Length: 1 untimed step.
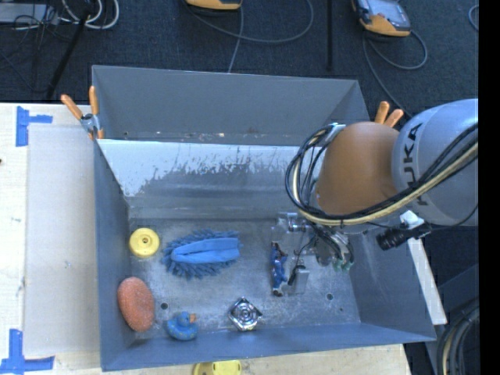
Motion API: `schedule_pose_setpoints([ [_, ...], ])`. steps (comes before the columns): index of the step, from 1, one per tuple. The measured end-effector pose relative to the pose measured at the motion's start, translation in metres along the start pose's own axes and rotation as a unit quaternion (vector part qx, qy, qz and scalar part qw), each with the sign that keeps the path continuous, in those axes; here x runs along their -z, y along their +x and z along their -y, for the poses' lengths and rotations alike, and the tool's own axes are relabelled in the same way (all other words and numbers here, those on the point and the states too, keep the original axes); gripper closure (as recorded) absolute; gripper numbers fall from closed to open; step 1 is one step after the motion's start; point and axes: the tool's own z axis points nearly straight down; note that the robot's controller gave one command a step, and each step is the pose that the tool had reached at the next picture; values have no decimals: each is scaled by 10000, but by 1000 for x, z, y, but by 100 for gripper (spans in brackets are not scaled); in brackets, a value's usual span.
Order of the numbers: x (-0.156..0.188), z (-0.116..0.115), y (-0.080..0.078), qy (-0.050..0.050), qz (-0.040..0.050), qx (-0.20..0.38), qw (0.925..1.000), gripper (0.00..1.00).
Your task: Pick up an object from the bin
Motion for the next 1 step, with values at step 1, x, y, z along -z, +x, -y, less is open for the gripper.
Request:
schedule_pose_setpoints([
  [1, -41, 0, -25, 2, 34, 37, 10000, 0],
])
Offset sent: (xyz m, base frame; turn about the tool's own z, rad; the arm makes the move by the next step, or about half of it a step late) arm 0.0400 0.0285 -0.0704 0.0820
